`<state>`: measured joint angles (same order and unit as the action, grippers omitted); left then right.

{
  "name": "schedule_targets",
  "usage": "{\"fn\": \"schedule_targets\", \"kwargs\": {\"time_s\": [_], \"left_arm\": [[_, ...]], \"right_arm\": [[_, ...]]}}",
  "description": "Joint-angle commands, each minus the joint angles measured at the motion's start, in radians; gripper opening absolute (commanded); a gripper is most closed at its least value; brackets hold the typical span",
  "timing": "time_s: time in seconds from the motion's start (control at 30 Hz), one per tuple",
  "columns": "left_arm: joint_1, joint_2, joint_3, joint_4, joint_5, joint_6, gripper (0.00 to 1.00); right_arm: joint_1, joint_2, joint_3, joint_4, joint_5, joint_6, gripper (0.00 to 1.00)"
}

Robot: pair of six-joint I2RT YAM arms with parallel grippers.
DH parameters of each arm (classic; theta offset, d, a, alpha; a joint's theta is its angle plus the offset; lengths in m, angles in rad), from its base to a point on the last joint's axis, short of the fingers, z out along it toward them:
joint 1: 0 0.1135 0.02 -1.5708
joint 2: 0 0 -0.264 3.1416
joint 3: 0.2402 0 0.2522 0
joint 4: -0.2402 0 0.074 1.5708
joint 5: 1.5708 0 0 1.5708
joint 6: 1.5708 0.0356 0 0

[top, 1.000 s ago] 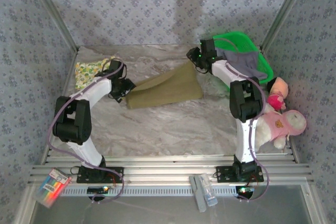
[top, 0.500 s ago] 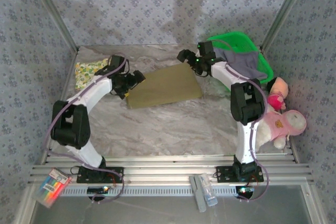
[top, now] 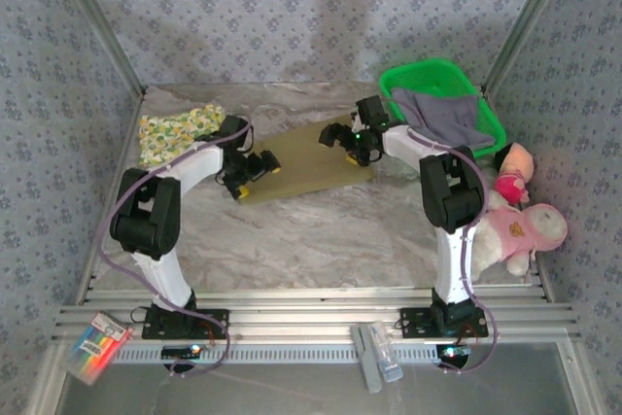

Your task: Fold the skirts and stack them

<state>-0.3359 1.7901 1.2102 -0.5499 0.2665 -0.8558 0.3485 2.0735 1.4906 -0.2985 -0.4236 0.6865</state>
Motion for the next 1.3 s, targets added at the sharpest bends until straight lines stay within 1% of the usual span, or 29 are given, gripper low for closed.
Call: {"fn": "schedule_targets", "kwargs": {"time_s": [0.0,0.17,0.37,0.43,0.53,0.63,0.77,0.87,0.93,1.07,1.1,1.17,1.27], "left_arm": [[-0.030,-0.050,-0.039,-0.014,0.023,0.009,1.00],[-0.041,-0.046,-0.087,-0.021,0.031,0.003,1.00],[-0.064,-0.121,-0.025,-0.032,0.031,0.009,1.00],[-0.066,-0.119,-0.004,-0.019,0.038,0.011,1.00],[-0.065,-0.082,0.016,-0.024,0.009,0.013,1.00],[-0.064,-0.029,0.023,-0.043,-0.002,0.018,1.00],[-0.064,0.000,-0.025,-0.047,-0.006,0.005,1.00],[-0.064,-0.040,-0.063,-0.047,0.003,0.007,1.00],[-0.063,-0.093,-0.074,-0.051,0.001,0.021,1.00],[-0.040,-0.174,-0.089,-0.082,-0.048,0.056,1.00],[-0.021,-0.186,-0.098,-0.097,-0.067,0.061,1.00],[0.022,-0.200,-0.116,-0.117,-0.066,0.066,1.00],[0.060,-0.236,-0.130,-0.122,-0.073,0.084,1.00]], "right_arm": [[-0.003,-0.051,-0.050,-0.065,0.000,-0.004,1.00],[-0.006,-0.095,-0.118,-0.052,0.003,0.023,1.00],[0.019,-0.175,-0.154,0.006,-0.018,0.022,1.00],[0.033,-0.179,-0.157,0.028,-0.022,0.029,1.00],[0.050,-0.160,-0.155,0.050,-0.020,0.043,1.00],[0.051,-0.135,-0.158,0.040,-0.023,0.060,1.00],[0.045,-0.128,-0.191,-0.018,-0.002,0.064,1.00],[0.030,-0.143,-0.234,-0.046,0.014,0.057,1.00],[0.021,-0.150,-0.257,-0.043,0.010,0.052,1.00],[0.011,-0.133,-0.264,-0.063,0.021,0.022,1.00],[0.004,-0.125,-0.262,-0.067,0.034,0.019,1.00],[-0.011,-0.113,-0.257,-0.064,0.059,0.007,1.00],[-0.015,-0.112,-0.216,-0.063,0.069,-0.092,1.00]]}}
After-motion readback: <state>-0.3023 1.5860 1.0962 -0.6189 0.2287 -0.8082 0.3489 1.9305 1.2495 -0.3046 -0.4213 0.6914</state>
